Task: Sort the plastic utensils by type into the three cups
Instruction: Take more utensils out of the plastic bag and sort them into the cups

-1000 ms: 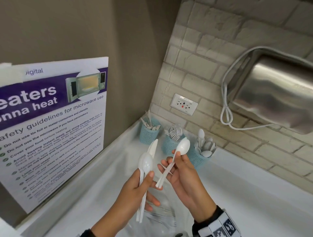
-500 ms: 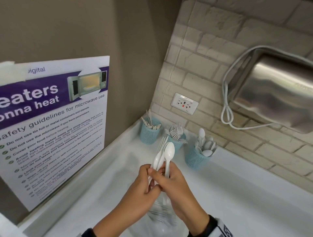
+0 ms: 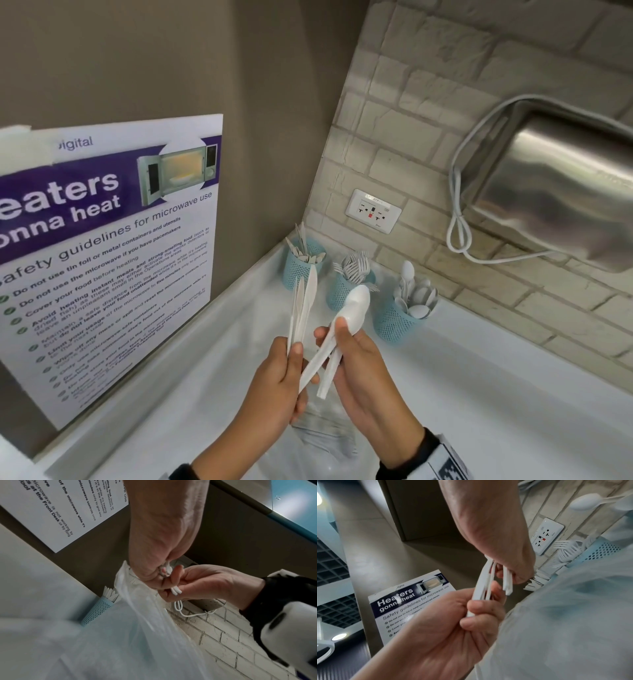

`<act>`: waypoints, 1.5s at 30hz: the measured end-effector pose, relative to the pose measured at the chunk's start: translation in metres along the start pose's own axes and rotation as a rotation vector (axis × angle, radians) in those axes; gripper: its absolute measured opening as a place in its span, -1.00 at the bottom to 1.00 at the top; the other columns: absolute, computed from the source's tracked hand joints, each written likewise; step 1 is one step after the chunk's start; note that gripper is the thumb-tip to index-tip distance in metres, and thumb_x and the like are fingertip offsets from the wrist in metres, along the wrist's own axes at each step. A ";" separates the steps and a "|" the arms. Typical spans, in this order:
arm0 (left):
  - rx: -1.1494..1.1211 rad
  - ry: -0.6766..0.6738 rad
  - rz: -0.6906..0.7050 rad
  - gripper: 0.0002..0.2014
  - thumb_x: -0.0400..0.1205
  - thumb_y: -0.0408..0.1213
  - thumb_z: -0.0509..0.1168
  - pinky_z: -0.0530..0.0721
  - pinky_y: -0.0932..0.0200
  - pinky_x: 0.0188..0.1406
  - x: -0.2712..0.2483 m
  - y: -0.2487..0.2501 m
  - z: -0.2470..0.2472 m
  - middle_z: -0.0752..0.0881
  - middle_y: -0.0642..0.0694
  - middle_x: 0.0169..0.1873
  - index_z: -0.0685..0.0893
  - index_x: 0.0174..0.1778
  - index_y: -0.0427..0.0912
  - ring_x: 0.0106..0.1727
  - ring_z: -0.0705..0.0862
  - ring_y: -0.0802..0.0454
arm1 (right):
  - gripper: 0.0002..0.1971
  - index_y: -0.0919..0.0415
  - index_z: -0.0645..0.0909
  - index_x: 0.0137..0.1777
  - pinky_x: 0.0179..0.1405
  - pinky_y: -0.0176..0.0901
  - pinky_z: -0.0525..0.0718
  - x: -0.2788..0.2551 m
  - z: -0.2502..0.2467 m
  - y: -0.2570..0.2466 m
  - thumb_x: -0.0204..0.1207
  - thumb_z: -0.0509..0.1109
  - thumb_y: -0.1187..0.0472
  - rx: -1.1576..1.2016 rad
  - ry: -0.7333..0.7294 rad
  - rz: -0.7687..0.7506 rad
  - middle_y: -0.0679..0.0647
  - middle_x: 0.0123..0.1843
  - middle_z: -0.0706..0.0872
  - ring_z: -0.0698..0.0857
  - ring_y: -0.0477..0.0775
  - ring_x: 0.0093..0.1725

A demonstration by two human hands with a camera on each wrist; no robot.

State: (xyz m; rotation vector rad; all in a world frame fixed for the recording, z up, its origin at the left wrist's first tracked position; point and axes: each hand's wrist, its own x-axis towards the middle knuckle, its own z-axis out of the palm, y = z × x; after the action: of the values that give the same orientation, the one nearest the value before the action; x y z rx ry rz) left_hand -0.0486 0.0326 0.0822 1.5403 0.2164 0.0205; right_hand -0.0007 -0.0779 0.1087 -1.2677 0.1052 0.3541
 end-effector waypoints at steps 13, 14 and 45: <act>0.022 -0.007 -0.036 -0.78 0.76 -0.14 0.00 0.47 0.21 -0.68 0.001 -0.002 0.001 0.75 -0.16 -0.27 0.41 -0.02 -0.22 -0.67 0.52 -0.01 | -0.80 0.35 0.59 0.17 -0.04 -0.17 0.64 0.005 -0.019 -0.012 0.67 0.17 0.45 0.133 -0.015 -0.007 0.10 -0.32 0.60 0.61 0.01 -0.27; 0.018 -0.004 -0.038 -0.78 0.76 -0.14 0.00 0.47 0.22 -0.67 0.001 -0.002 0.001 0.75 -0.15 -0.28 0.41 -0.02 -0.23 -0.66 0.52 0.00 | -0.80 0.36 0.61 0.15 0.02 -0.18 0.68 0.006 -0.020 -0.011 0.66 0.19 0.44 0.136 -0.017 -0.013 0.12 -0.28 0.62 0.65 0.01 -0.23; 0.001 0.019 -0.041 -0.74 0.74 -0.17 0.04 0.46 0.20 -0.67 0.003 -0.008 0.003 0.71 -0.15 -0.31 0.45 -0.07 -0.31 -0.62 0.52 0.03 | -0.84 0.33 0.67 0.12 -0.03 -0.18 0.50 0.135 -0.139 -0.085 0.62 0.33 0.30 -0.506 0.660 -0.456 0.20 0.05 0.77 0.68 0.06 0.01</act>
State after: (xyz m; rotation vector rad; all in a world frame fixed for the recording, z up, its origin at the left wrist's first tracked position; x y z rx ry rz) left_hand -0.0467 0.0299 0.0735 1.5373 0.2630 0.0025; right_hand 0.1695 -0.2041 0.1078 -1.8218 0.2930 -0.4728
